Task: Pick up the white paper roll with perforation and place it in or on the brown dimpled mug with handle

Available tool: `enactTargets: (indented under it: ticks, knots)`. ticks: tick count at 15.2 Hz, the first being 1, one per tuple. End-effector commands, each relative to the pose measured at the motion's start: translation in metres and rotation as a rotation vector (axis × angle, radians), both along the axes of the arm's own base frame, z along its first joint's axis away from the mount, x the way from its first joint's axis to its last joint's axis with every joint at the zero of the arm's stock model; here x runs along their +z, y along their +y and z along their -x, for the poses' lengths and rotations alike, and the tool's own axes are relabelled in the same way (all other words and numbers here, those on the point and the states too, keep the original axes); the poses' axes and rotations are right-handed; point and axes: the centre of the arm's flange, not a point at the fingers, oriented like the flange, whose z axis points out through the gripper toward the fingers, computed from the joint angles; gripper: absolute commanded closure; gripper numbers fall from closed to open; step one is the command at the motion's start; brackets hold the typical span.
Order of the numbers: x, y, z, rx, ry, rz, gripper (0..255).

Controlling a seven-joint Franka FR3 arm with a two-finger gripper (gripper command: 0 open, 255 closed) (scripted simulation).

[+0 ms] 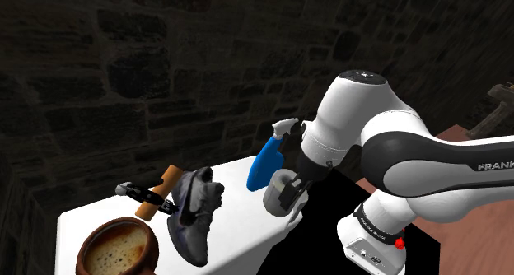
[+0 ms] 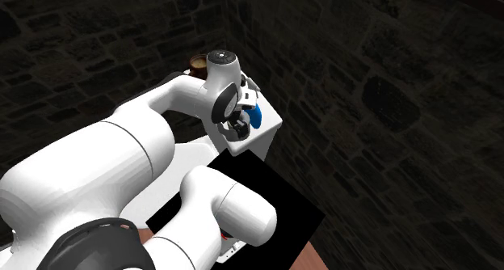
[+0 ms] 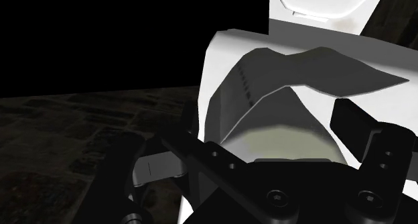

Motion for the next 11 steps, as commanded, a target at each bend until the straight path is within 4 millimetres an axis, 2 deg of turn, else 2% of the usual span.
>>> enactTargets:
  ticks: [1, 3, 4, 11]
  knots:
    - [-0.0002, 0.0, 0.0, 0.0, 0.0, 0.0, 0]
    - [-0.0002, 0.0, 0.0, 0.0, 0.0, 0.0, 0]
    - [-0.0002, 0.0, 0.0, 0.0, 0.0, 0.0, 255]
    - [-0.0001, 0.0001, -0.0001, 0.0, 0.0, 0.0, 255]
